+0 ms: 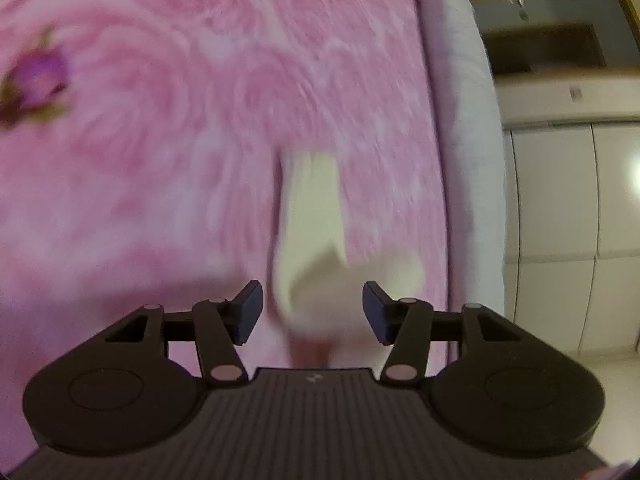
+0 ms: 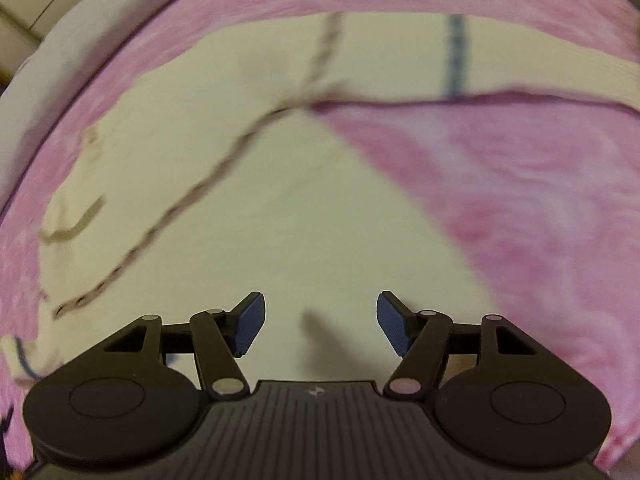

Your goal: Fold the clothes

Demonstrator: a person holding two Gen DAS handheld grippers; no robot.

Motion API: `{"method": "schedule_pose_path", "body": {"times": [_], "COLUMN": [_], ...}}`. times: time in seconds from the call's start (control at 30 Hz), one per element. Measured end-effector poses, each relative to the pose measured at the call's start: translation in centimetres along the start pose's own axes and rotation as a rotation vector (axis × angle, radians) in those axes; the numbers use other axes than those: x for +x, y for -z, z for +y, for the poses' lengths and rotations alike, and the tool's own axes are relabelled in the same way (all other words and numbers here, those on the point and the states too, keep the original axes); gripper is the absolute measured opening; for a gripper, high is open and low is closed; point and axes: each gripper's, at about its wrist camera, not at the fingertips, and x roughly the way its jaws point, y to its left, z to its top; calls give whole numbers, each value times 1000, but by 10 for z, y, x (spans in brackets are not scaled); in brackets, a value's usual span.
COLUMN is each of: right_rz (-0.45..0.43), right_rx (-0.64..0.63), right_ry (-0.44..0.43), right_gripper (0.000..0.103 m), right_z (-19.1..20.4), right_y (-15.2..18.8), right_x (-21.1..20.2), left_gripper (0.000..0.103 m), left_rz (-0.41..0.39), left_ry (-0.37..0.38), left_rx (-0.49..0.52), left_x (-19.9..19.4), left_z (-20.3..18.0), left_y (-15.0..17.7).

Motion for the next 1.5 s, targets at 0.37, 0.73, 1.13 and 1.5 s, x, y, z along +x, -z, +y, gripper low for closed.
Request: {"method": "schedule_pose_path", "body": {"times": [0.37, 0.73, 1.13, 1.5], "right_rz": [24, 57, -30, -319], "right_rx": [36, 18, 72, 594], "right_ry": [57, 31, 28, -127], "right_gripper": [71, 71, 74, 70], "right_z": [32, 32, -120, -354], "right_y": [28, 55, 10, -73], "right_x": [14, 13, -40, -67], "left_gripper": [4, 16, 35, 40], "left_rz": [-111, -223, 9, 171], "left_ry": [95, -345, -260, -198], "left_rx": [356, 669, 609, 566], "left_x": [10, -37, -107, -84], "left_z": [-51, 2, -28, -31], "left_y": [-23, -55, 135, 299]}}
